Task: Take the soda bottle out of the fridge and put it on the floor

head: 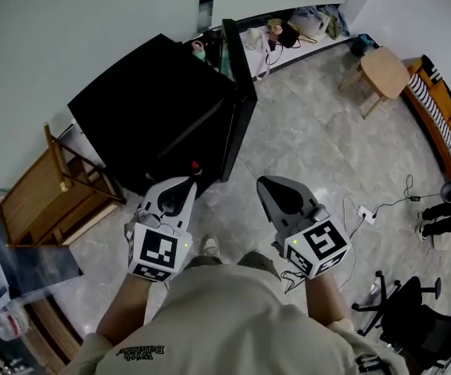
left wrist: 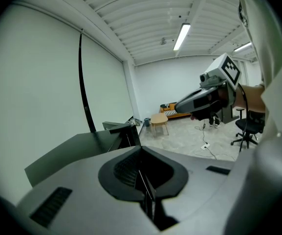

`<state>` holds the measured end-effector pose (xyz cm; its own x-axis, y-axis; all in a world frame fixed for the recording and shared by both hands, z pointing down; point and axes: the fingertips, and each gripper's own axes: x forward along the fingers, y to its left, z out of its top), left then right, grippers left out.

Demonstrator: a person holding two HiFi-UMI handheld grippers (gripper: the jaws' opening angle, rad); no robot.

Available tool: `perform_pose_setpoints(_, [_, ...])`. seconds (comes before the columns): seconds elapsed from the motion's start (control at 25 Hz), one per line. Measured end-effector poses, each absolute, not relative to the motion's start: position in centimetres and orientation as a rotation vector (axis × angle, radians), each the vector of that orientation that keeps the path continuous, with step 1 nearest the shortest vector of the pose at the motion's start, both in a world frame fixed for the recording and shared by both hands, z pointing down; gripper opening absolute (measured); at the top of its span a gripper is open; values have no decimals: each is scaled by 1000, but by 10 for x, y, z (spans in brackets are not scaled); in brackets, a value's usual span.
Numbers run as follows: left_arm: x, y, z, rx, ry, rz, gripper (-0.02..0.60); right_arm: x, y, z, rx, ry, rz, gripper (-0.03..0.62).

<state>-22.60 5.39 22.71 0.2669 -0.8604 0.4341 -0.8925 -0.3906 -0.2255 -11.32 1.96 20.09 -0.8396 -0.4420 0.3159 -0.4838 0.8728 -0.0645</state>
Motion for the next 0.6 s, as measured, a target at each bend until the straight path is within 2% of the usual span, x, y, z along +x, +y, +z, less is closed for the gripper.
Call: perform_pose_setpoints(0.6, [-227, -9, 286, 2275, -1701, 682, 8, -106, -41, 250, 597, -2664, 244, -5])
